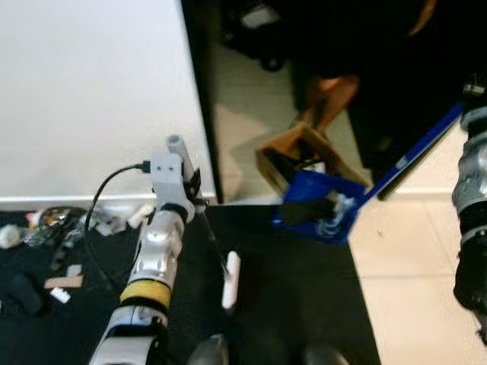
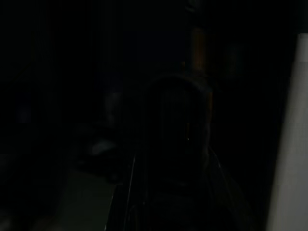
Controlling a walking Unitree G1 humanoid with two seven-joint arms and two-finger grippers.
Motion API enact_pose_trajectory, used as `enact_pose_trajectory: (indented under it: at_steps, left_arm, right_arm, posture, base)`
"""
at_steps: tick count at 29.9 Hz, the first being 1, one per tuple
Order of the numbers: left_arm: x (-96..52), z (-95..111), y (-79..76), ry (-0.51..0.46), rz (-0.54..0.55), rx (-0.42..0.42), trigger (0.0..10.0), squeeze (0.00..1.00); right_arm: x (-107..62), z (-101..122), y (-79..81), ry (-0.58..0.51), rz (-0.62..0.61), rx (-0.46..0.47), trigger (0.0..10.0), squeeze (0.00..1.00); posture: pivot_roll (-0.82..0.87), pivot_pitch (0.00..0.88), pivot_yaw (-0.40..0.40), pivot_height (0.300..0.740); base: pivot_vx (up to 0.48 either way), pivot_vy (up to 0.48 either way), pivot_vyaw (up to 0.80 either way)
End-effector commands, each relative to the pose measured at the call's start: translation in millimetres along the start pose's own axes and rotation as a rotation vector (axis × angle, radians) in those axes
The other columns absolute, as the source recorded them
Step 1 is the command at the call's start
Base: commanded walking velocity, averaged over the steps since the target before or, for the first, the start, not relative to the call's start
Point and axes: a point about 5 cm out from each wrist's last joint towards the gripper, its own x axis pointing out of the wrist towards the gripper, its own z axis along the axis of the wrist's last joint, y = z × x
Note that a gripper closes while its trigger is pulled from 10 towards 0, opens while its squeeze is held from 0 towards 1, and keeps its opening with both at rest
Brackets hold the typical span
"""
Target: Sweep floor
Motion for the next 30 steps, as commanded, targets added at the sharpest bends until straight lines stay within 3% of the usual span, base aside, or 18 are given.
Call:
enact_pose_trajectory:
  at_steps: [1,17,30]
  left_arm:
    - [2.4,6.9,-6.8,-0.034,-0.029,0.018,10.0,0.0]
    - [3.6,7.3,-10.4,-0.031,-0.019,0.039,10.0,0.0]
    - [6.0,9.6,-9.8,-0.037,0.011,0.053,10.0,0.0]
  right_arm:
    - [4.2,15.2,-10.7,-0.085,-0.058,0.034,10.0,0.0]
    - [3.3,14.3,-14.9,-0.081,-0.07,0.023,10.0,0.0]
    - [8.3,22.0,-14.0,-0.105,-0.061,0.02,10.0,0.0]
  posture:
    - [-0.02,0.085,-0.024,0.74]
    - [-0.02,0.089,-0.023,0.74]
    - [-0.02,0.088,-0.025,0.74]
  base:
    - [0.48,0.0,0.0]
    - [0.467,0.0,0.0]
    - [0.325,-0.349,0.0]
